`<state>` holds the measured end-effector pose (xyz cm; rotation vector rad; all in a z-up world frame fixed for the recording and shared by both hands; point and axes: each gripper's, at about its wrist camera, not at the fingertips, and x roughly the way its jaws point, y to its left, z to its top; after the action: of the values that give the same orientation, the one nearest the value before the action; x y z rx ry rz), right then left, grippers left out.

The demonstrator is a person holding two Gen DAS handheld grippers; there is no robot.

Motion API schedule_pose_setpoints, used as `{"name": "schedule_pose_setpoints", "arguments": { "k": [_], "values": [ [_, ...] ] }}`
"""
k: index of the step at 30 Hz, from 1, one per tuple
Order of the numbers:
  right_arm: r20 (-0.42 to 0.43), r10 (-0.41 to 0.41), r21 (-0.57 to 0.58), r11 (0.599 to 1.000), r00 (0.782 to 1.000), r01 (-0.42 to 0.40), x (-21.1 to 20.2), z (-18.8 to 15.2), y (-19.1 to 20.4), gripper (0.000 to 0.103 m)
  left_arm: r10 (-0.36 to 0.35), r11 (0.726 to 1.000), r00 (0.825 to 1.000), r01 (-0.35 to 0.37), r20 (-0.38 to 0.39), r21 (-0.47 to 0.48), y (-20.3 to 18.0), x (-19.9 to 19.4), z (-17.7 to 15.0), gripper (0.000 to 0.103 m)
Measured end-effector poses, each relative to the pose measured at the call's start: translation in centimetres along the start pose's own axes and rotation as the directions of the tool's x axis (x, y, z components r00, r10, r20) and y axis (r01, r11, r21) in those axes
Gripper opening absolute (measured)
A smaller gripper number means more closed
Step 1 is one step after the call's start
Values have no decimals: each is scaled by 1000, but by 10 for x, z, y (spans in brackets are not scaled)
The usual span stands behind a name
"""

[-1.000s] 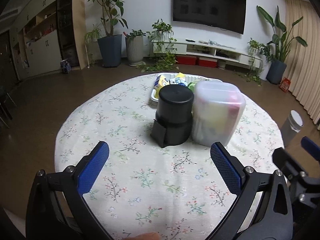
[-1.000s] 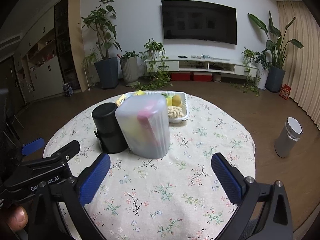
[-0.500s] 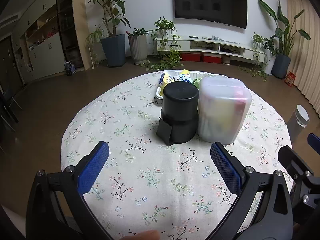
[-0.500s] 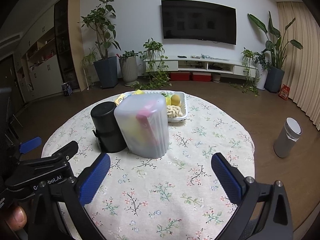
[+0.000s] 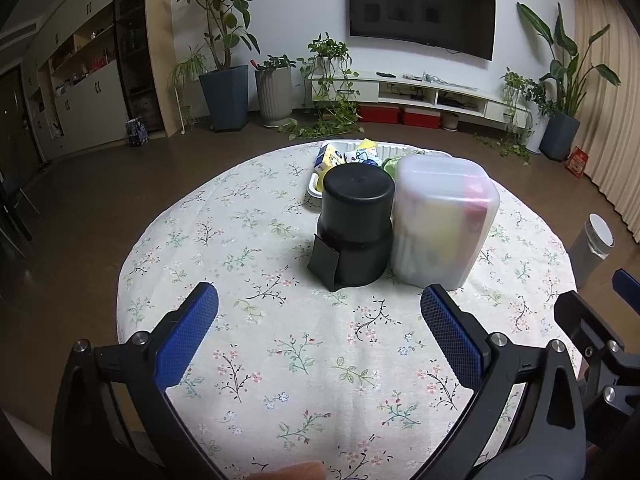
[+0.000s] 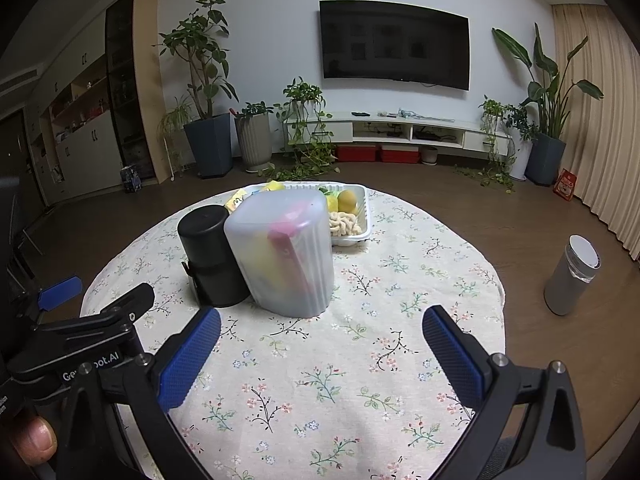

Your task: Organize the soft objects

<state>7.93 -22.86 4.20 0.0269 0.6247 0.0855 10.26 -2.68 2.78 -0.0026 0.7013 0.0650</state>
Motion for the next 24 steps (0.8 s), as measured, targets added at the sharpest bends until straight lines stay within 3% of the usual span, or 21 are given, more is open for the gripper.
{"name": "schedule_pose_setpoints", "arguments": {
  "k": [24],
  "values": [
    [8,-12,-2,1000,1000,12,-5,3,-4,103,-17,1000,1000,17,-5,-2,-2,-1,0,103]
  ]
}}
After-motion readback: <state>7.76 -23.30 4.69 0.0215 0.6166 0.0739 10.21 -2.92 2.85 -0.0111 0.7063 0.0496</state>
